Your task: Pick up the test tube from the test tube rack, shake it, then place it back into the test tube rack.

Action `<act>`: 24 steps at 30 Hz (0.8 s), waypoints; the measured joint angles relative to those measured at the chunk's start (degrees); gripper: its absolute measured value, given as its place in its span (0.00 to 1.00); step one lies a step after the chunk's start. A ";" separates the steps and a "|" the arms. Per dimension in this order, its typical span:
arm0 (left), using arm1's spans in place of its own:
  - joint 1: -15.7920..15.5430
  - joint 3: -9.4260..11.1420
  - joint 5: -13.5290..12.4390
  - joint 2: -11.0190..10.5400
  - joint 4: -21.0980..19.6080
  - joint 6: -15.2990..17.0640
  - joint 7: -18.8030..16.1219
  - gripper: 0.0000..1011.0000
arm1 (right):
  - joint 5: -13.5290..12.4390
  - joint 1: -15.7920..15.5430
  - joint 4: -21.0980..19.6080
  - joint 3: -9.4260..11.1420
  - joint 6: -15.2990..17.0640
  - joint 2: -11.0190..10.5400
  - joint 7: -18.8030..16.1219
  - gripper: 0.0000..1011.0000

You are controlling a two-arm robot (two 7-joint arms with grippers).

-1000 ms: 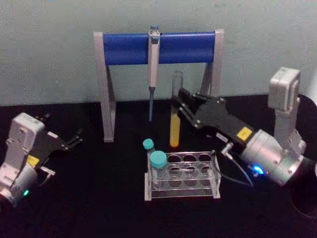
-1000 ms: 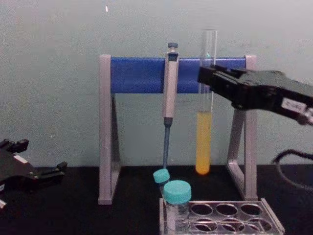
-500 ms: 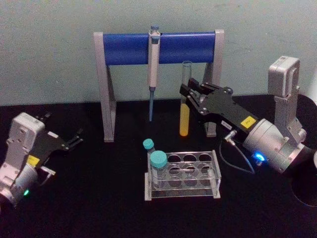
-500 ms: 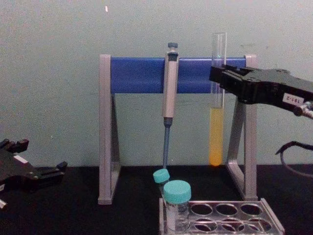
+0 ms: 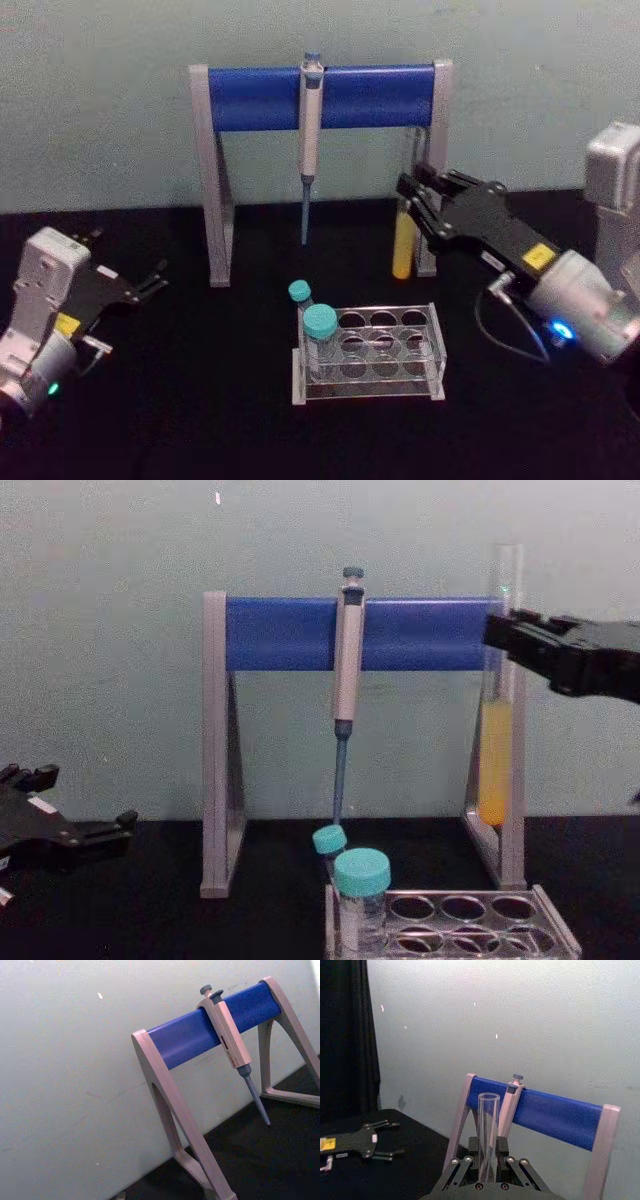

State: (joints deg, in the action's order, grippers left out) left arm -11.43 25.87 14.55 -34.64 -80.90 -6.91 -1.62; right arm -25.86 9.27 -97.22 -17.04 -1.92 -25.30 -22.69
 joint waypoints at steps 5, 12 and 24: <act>0.00 0.00 0.00 0.00 0.00 0.00 0.00 0.99 | -0.88 -4.04 -3.55 1.00 -0.39 -1.73 -0.62 0.22; 0.00 0.00 0.00 0.00 0.00 0.00 0.00 0.99 | -1.40 -4.98 -5.15 -1.46 -0.61 -1.75 -2.88 0.22; 0.00 0.00 0.00 0.00 0.00 0.00 0.00 0.99 | 0.66 3.72 1.90 -4.62 0.47 3.11 -1.09 0.22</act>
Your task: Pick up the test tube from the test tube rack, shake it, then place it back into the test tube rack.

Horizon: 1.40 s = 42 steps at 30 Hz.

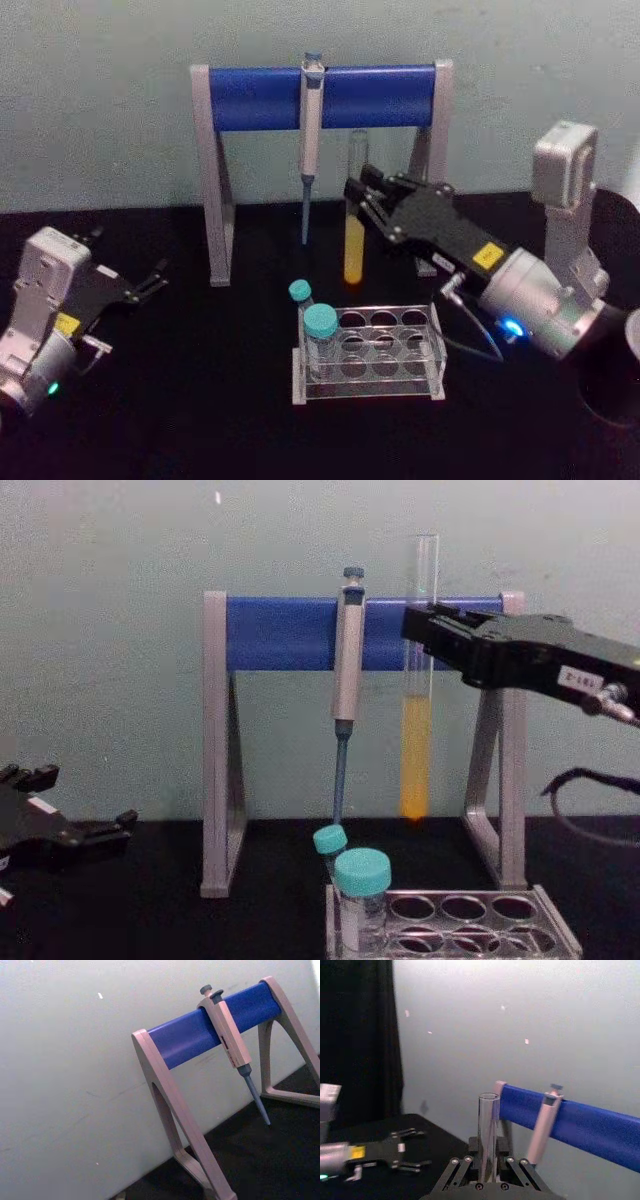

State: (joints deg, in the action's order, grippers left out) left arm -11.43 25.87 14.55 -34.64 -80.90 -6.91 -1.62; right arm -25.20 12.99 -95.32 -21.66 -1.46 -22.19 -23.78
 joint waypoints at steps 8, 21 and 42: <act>0.00 0.00 0.00 0.00 0.00 0.00 0.00 0.99 | 0.52 1.10 1.72 1.15 0.75 0.42 1.48 0.22; 0.00 0.00 0.00 0.00 0.00 0.00 0.00 0.99 | 0.39 0.71 1.71 1.85 0.70 0.41 1.30 0.22; 0.00 0.00 0.00 0.00 0.00 0.00 0.00 0.99 | -4.10 -8.94 -5.15 2.94 -4.18 -4.69 -4.23 0.22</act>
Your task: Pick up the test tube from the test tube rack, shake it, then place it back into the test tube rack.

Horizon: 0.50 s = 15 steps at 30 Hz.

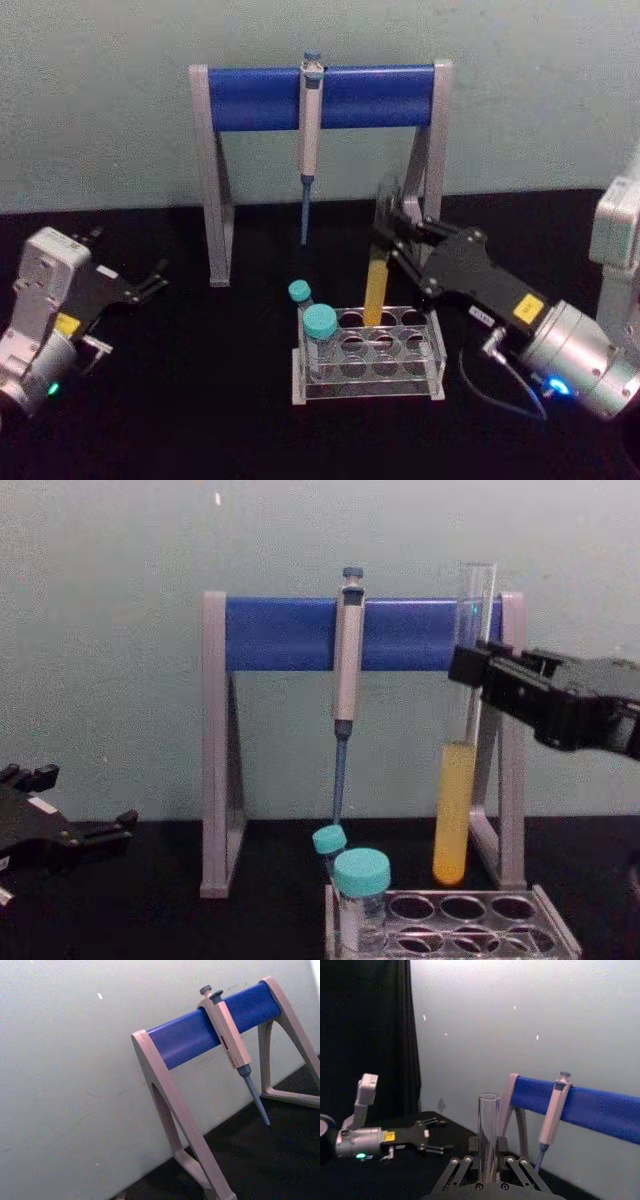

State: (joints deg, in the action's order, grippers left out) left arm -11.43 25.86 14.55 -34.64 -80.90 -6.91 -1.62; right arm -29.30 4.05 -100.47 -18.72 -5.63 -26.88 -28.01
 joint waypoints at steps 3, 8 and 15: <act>0.00 0.00 0.00 0.00 0.00 0.00 0.00 0.99 | -0.38 -0.85 0.27 -0.35 -0.84 -0.23 -0.57 0.22; 0.00 0.00 0.00 0.00 0.00 0.00 0.00 0.99 | -0.46 -1.37 1.63 -1.23 -3.05 -0.04 -1.65 0.22; 0.00 0.00 0.00 0.00 0.00 0.00 0.00 0.99 | 0.71 -1.23 4.07 -2.09 -4.93 0.90 -1.84 0.22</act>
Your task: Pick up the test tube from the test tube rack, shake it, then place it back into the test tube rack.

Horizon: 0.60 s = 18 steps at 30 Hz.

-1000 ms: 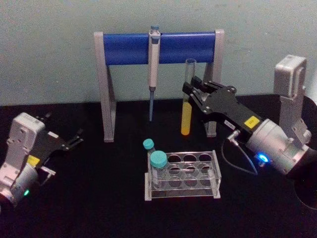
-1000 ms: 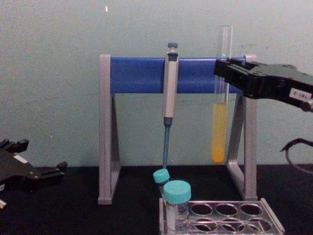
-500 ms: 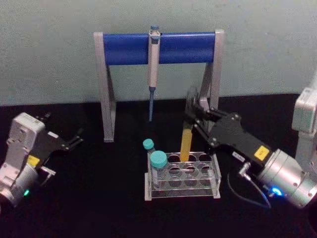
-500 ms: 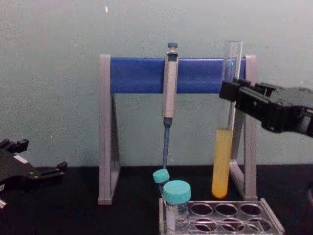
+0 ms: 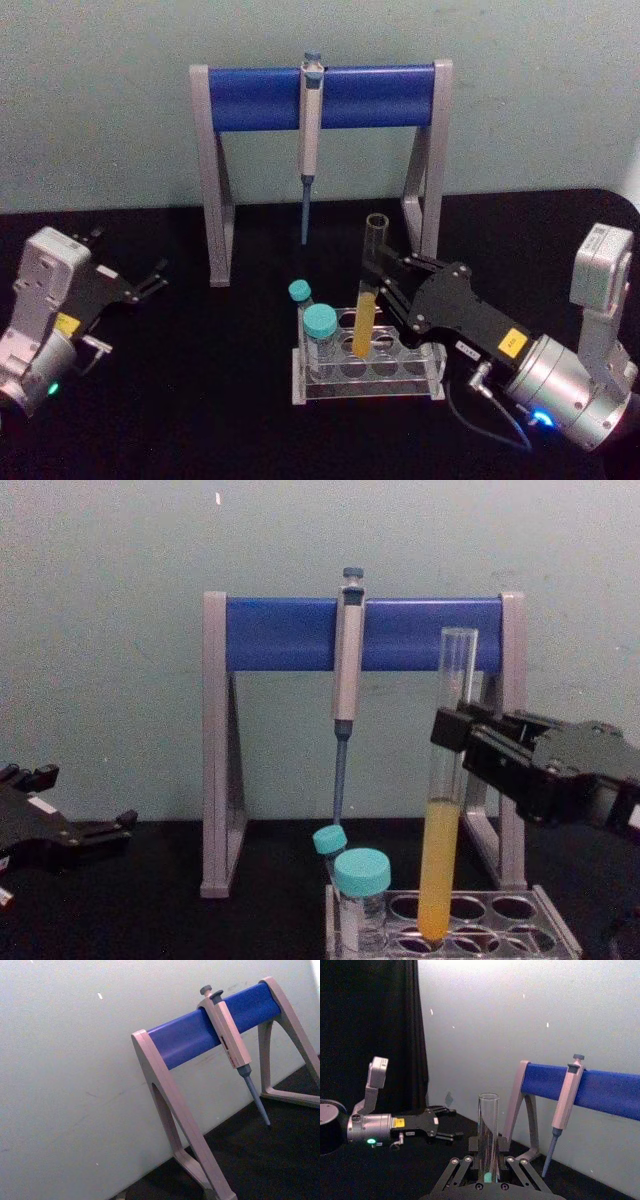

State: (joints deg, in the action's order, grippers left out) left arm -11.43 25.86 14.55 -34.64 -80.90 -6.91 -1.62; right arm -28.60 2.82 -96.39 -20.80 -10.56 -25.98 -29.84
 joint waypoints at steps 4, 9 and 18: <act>0.00 0.00 0.00 0.00 0.00 0.00 0.00 0.99 | 0.30 0.17 1.01 -0.10 -0.41 0.47 0.04 0.22; 0.00 0.00 0.00 0.00 0.00 0.00 0.00 0.99 | 0.56 0.33 1.85 -0.12 -0.82 0.94 0.10 0.22; 0.00 0.00 0.00 0.00 0.00 0.00 0.00 0.99 | 0.90 0.82 3.27 -0.10 -1.26 1.81 0.21 0.22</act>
State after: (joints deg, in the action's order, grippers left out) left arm -11.43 25.86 14.55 -34.65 -80.90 -6.91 -1.62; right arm -27.69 3.64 -93.13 -20.91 -11.82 -24.17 -29.63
